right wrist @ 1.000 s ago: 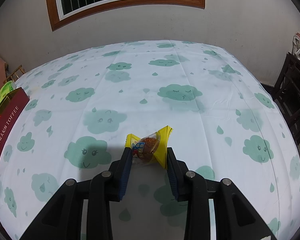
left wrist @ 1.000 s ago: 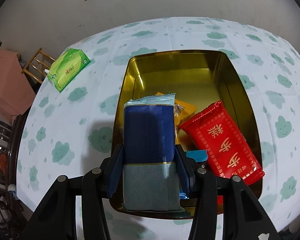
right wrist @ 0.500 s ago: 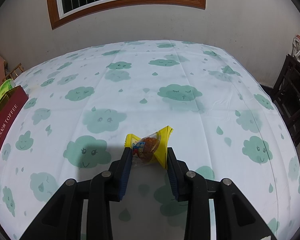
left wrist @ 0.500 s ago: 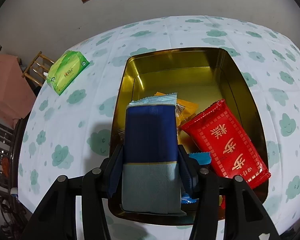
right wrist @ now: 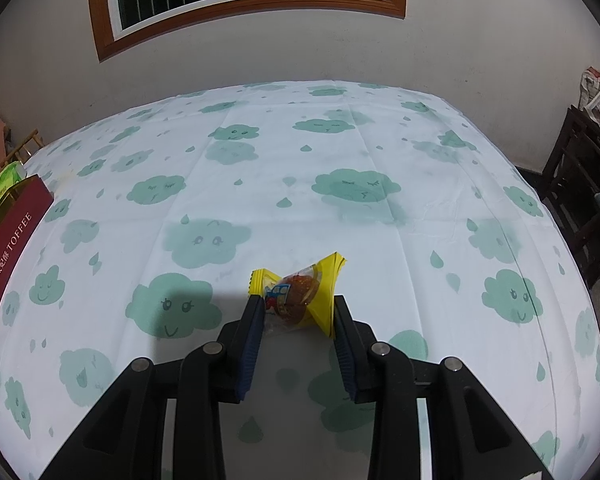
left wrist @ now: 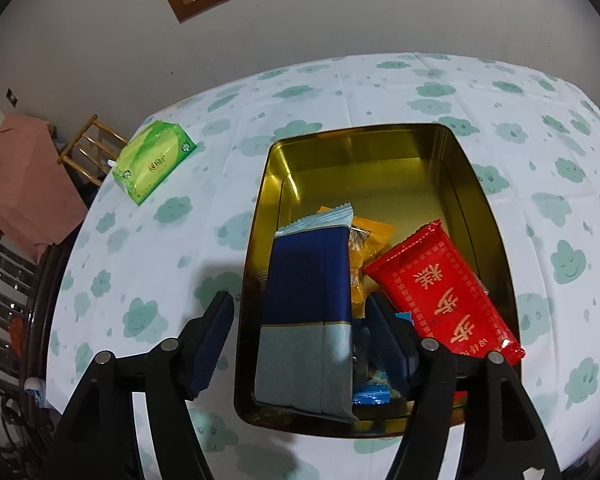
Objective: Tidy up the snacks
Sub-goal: 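Carry the blue wafer packet into the tin and open the left gripper, then carry the yellow candy into the tin and open the right gripper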
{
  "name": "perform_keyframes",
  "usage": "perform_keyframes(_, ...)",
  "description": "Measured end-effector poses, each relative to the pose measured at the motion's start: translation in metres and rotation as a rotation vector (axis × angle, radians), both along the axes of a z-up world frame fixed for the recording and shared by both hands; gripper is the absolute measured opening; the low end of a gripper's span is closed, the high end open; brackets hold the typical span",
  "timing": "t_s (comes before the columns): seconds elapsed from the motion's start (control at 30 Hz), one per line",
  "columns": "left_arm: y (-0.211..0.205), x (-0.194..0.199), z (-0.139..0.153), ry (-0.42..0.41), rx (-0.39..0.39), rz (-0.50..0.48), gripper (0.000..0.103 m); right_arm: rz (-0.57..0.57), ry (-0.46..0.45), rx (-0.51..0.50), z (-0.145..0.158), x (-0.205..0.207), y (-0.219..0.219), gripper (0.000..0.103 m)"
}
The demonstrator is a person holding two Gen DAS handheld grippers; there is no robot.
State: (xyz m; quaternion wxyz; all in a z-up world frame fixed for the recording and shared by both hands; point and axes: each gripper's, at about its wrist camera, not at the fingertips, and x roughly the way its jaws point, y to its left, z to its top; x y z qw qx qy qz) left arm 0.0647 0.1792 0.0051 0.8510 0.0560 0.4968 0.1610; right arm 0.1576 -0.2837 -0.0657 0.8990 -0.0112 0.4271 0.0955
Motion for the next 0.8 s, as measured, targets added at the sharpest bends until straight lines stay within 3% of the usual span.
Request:
perform_keyframes(0.43, -0.014, -0.018, 0.010, -0.042, -0.052, 0.041, 0.072, -0.002, -0.027, 0.011, 0.017, -0.005, 0.020, 0.034)
perform_keyframes(0.8, -0.020, -0.034, 0.014, -0.079, -0.109, 0.084, 0.078, 0.129, -0.040, 0.081, 0.049, -0.021, 0.081, 0.034)
